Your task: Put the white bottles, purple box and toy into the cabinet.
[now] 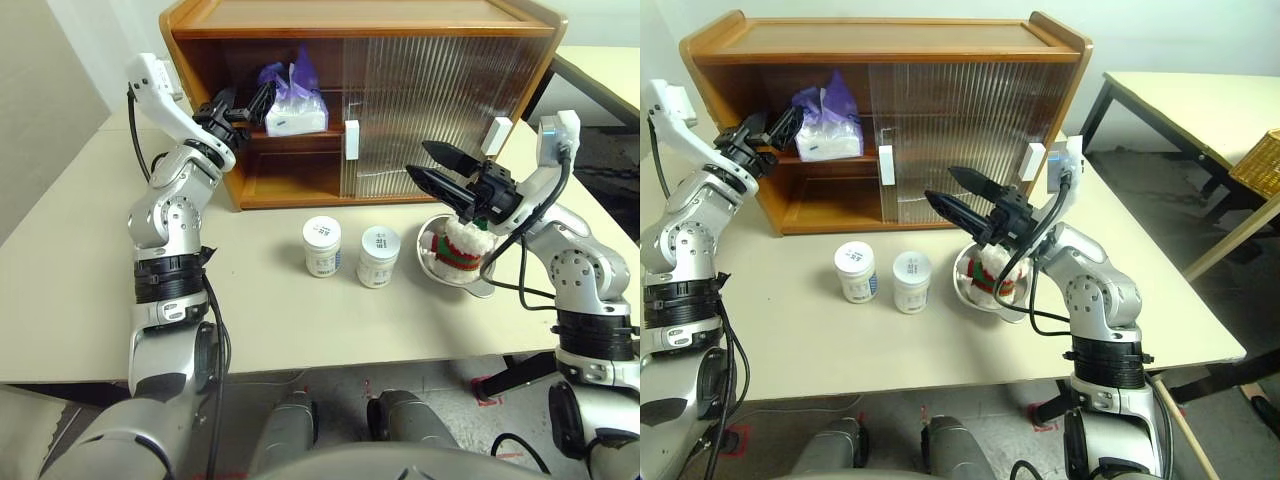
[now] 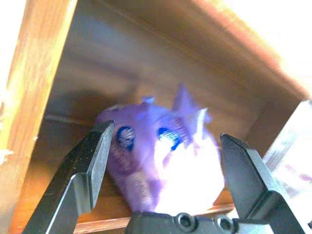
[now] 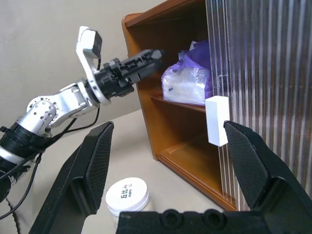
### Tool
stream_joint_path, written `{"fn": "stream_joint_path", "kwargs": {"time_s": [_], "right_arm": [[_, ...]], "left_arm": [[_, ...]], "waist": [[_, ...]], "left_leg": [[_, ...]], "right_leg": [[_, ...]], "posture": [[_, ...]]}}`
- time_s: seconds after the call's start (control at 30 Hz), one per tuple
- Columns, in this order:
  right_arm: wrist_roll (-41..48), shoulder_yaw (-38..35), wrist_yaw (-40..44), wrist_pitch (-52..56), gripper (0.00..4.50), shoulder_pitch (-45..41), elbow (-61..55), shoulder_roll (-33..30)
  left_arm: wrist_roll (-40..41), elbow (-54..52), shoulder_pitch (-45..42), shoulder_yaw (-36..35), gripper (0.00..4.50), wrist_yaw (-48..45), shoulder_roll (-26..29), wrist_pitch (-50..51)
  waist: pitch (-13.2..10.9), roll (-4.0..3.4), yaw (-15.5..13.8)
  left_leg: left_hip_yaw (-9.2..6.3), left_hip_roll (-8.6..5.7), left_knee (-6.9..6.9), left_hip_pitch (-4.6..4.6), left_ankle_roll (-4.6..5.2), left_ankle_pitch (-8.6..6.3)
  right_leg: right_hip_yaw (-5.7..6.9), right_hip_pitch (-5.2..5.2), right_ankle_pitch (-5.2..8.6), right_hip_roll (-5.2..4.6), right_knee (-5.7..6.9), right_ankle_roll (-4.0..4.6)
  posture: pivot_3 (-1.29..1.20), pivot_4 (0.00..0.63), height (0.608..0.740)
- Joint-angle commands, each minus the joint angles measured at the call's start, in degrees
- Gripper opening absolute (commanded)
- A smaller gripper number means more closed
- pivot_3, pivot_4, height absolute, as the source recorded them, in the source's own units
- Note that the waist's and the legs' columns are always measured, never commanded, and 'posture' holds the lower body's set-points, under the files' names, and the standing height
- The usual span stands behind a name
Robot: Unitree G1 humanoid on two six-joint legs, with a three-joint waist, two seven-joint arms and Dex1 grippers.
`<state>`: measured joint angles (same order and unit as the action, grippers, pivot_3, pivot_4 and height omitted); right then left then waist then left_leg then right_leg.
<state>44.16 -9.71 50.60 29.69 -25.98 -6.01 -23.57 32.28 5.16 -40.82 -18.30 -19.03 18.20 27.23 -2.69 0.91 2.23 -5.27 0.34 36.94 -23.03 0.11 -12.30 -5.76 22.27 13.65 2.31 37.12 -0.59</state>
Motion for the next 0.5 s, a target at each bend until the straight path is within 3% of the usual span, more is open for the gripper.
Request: {"fn": "stream_joint_path", "kwargs": {"time_s": [0.03, 0.23, 0.5], "right_arm": [[0.0, 0.5, 0.5, 0.6, 4.50, -0.6, 0.5, -0.5], [-0.1, 0.4, 0.6, 0.6, 4.50, -0.7, 0.7, -0.7], [-0.1, 0.1, 0.5, 0.5, 4.50, -0.4, 0.4, -0.9]], "left_arm": [[2.9, -7.0, 4.1, 1.6, 4.48, -5.5, 0.1, -0.6], [3.7, -12.3, 10.4, 6.5, 4.48, -11.7, 2.2, 2.2], [-1.9, -7.7, 10.1, 10.0, 1.71, -10.4, 1.8, -0.6]], "waist": [[0.0, 0.00, 0.0], [0.0, 0.00, 0.0], [0.0, -0.02, 0.0]], "left_leg": [[0.01, 0.00, 0.01, 0.00, 0.00, 0.00], [0.00, 0.04, 0.02, 0.04, -0.01, -0.01], [-0.02, 0.09, 0.09, 0.05, -0.01, 0.02]], "right_leg": [[-0.01, 0.00, -0.01, -0.02, 0.00, 0.01], [0.01, -0.01, -0.03, -0.02, 0.01, 0.07], [0.00, -0.03, -0.15, -0.03, 0.03, 0.17]], "posture": [[-0.10, 0.047, 0.740], [-0.10, 0.047, 0.740], [-0.11, 0.042, 0.740]]}}
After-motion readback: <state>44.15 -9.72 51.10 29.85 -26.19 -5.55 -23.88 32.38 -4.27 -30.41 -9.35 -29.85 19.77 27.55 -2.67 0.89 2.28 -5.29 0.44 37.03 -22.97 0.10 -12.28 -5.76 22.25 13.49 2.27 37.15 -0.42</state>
